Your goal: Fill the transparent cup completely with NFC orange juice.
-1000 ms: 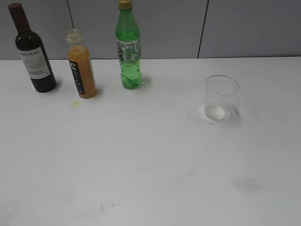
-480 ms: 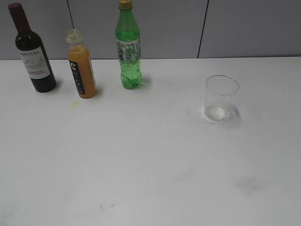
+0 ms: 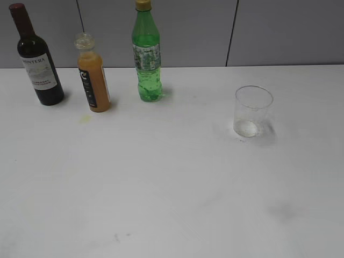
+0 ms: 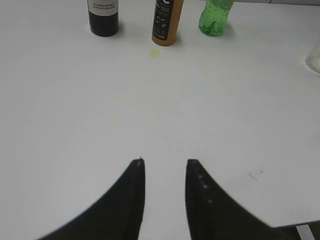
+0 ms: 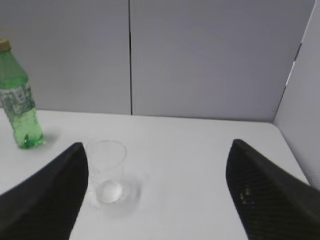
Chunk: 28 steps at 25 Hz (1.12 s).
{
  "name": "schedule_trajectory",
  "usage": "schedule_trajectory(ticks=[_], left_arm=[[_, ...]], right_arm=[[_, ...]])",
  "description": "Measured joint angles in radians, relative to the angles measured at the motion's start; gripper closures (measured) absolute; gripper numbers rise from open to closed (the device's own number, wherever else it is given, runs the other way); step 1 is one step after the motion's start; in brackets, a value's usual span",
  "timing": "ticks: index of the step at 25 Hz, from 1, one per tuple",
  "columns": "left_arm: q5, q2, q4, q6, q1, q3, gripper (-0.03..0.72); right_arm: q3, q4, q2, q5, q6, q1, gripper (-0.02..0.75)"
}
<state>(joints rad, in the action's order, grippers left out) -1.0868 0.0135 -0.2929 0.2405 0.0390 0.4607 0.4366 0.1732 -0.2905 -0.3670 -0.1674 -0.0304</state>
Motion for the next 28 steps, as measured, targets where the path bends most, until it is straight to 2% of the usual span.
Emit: schedule_trajectory(ticks=[15, 20, 24, 28], left_arm=[[0.000, 0.000, 0.000, 0.000, 0.000, 0.000, 0.460], [0.000, 0.000, 0.001, 0.000, 0.000, 0.000, 0.460], [0.000, 0.000, 0.001, 0.000, 0.000, 0.000, 0.460], [0.000, 0.000, 0.001, 0.000, 0.000, 0.000, 0.460]], right_arm=[[0.000, -0.012, -0.506, 0.655, 0.022, 0.000, 0.066], [-0.001, -0.133, -0.647, 0.791, 0.139, 0.000, 0.067], [-0.049, -0.260, -0.728, 0.957, 0.240, 0.000, 0.071], [-0.103, -0.317, -0.804, 1.086, 0.275, 0.000, 0.078]])
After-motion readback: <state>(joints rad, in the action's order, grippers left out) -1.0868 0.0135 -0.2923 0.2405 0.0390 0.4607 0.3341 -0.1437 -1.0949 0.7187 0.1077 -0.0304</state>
